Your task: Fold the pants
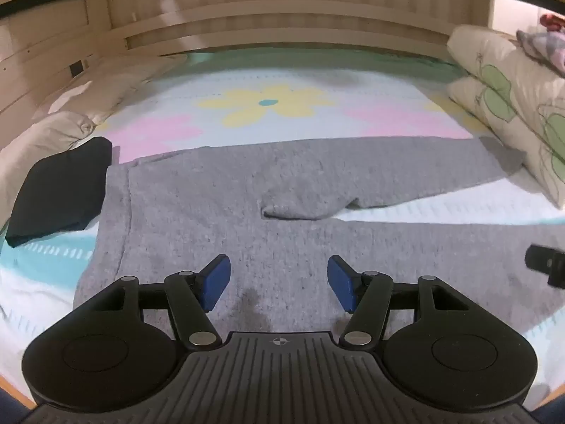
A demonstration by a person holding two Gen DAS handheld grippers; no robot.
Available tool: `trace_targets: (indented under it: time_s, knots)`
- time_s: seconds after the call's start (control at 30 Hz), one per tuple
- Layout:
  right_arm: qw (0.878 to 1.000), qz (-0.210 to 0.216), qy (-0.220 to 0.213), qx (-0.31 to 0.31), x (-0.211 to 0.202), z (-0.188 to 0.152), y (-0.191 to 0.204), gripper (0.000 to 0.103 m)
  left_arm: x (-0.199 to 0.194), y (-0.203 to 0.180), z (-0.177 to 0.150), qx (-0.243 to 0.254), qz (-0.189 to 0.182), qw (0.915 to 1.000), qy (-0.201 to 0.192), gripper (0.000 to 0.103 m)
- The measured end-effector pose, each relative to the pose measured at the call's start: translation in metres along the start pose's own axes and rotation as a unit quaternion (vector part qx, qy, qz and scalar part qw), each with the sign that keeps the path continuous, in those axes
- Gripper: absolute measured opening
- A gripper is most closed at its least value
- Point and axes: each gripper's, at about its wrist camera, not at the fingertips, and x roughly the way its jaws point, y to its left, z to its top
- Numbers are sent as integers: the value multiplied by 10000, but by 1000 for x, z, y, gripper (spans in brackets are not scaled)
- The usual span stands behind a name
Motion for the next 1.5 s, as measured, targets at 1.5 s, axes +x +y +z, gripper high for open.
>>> trace_targets:
  time_s: [1.5]
  knots:
    - [9995,-165,222,-134,7,-3,2,97,10,10,-9,-271,-86,9990,353,60]
